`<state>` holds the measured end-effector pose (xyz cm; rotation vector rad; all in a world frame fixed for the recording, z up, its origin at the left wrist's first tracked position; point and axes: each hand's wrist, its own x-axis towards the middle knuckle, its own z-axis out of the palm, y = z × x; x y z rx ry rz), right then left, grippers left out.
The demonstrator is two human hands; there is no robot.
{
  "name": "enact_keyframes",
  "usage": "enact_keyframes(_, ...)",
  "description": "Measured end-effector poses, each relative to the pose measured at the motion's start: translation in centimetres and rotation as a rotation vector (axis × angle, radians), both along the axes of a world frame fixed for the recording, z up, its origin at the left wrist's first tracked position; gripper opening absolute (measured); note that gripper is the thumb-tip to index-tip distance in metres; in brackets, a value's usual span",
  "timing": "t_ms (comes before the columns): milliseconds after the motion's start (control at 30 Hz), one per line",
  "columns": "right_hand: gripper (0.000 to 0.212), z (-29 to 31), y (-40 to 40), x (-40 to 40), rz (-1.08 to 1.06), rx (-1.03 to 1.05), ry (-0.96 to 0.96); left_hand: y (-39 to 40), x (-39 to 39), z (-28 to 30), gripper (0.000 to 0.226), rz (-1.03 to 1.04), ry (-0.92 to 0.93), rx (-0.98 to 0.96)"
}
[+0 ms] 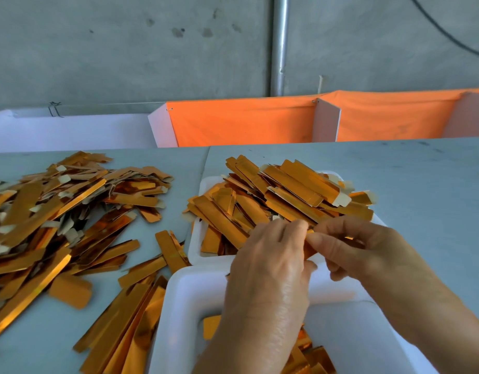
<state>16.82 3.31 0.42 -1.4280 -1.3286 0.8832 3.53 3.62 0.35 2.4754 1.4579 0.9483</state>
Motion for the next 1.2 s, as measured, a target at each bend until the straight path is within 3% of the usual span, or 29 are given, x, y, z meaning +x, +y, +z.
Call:
enact_keyframes(133,0.007,-1.0,0.2,0.1,-0.016,-0.07,0.195,0.2,-0.1,-1.1,0.04,-0.02,-0.172,0.019)
enact_keyframes(233,0.024,-1.3,0.3,0.3,0.066,-0.076,0.298,0.1,-0.1,-0.6,0.027,-0.006,-0.235,-0.051)
enact_keyframes(333,0.034,-1.2,0.4,0.3,0.15,-0.045,0.282,0.3,-0.5,-0.6,0.017,0.032,-0.293,-0.06)
enact_keyframes(500,0.024,-0.9,0.9,0.3,0.194,0.061,0.203,0.7,-0.8,-0.7,0.009,0.03,-0.411,-0.126)
enact_keyframes(767,0.018,-0.6,0.8,0.2,0.142,0.071,0.192,0.2,-0.1,-0.6,0.005,0.037,-0.306,-0.091)
enact_keyframes(900,0.025,-0.6,0.8,0.7,0.164,0.082,0.204,-0.1,0.0,-0.6,0.031,0.002,-0.275,-0.142)
enact_keyframes(1000,0.023,-0.5,0.8,1.0,0.204,0.081,0.233,0.1,-0.3,-0.5,0.03,0.021,-0.266,-0.104)
enact_keyframes(1200,0.013,-0.1,0.8,2.1,0.212,0.114,0.218,0.3,-1.0,-0.1,0.019,-0.053,-0.434,-0.284)
